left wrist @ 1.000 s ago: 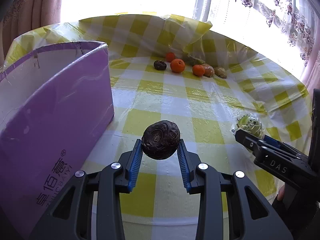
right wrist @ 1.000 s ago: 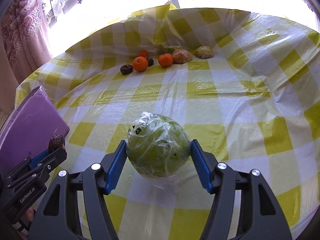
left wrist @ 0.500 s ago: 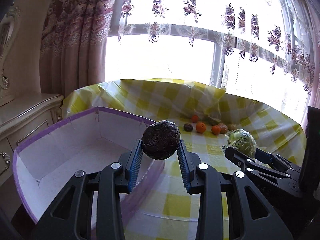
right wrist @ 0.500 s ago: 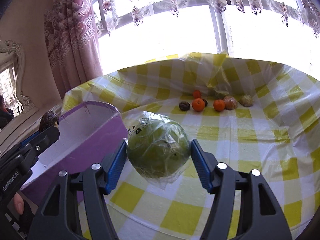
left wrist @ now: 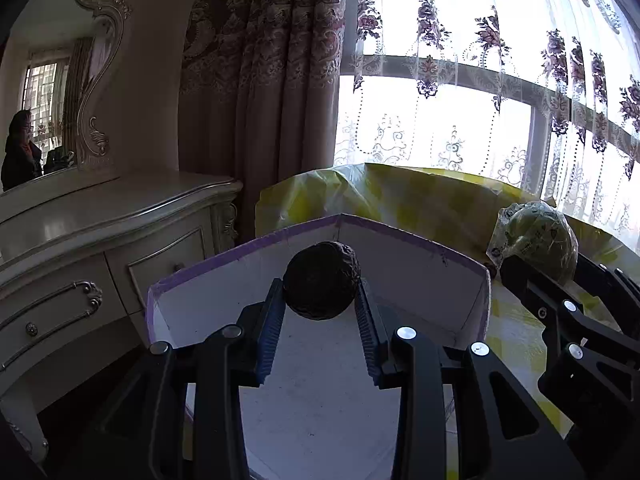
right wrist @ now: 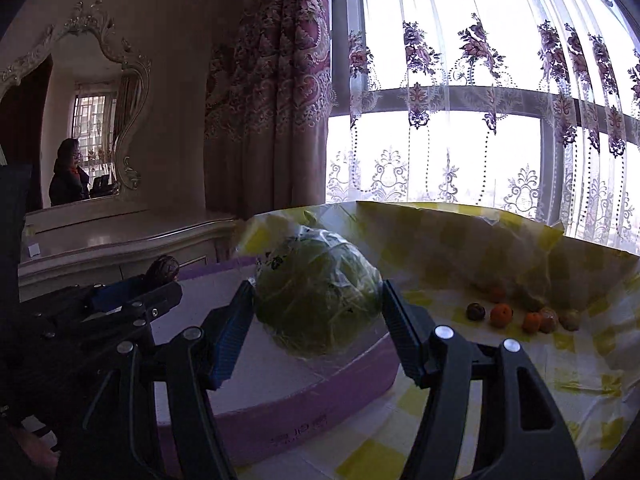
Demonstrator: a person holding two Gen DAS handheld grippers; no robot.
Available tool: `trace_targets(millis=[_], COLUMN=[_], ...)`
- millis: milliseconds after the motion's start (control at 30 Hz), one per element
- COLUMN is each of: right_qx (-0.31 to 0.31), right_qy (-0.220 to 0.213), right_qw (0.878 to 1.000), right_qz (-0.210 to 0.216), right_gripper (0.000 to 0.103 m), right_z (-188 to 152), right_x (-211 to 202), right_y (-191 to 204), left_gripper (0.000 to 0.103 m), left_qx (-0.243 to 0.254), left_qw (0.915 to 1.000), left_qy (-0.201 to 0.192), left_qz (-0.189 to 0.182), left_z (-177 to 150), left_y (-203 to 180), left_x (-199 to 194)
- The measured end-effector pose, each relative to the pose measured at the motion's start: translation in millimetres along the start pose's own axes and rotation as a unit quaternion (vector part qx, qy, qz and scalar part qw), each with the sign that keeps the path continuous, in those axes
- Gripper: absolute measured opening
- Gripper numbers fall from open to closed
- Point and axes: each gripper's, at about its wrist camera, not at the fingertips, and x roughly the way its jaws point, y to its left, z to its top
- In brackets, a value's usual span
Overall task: Organize fruits
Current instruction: 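Carry the mangosteen and wrapped green fruit with both grippers over the purple box, then open both grippers to drop the mangosteen and green fruit into the box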
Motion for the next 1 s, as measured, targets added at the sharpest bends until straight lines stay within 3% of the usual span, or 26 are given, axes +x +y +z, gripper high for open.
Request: trace_targets(millis=[133, 267, 400, 567, 733, 900, 1000], right_qx=[-0.02, -0.02, -0.076, -0.12, -0.131, -0.128, -0.129], right_qy=[0.087, 0.176, 0.256, 0.348, 0.386, 0.383, 0.381], right_qw=[0.996, 0.984, 0.964, 0.929, 0.913, 0.914, 0.915], right_qz=[0.02, 0.026, 0.023, 0.038, 0.034, 0.032, 0.027], right_gripper=[0.065, 0.065, 0.065, 0.065, 0.065, 0.065, 0.067], right_z=[7.9, 4.0, -6.4, -27.7, -49.9, -53.1, -51.9], right_x=[45.4, 88.9, 120.4, 151.4, 162.6, 160.9, 161.6], right_y=[18.9, 27.4, 51.0, 76.0, 80.8, 79.9, 78.4], left_gripper=[0.034, 0.034, 0.034, 0.039, 0.044, 0.049, 0.06], left_qx=[-0.001, 0.016, 0.069, 0.126, 0.163, 0.168, 0.168], left_qw=[0.9981, 0.9909, 0.9797, 0.958, 0.9458, 0.9441, 0.9433], left_qy=[0.055, 0.129, 0.181, 0.25, 0.275, 0.279, 0.282], left_qz=[0.026, 0.034, 0.052, 0.06, 0.056, 0.052, 0.048], left_z=[-3.7, -12.9, -22.1, -25.7, -30.2, -32.7, -33.1], left_y=[22.2, 33.9, 28.6, 24.7, 20.4, 18.4, 17.5], left_x=[26.6, 54.7, 68.9, 76.9, 76.9, 73.8, 74.3])
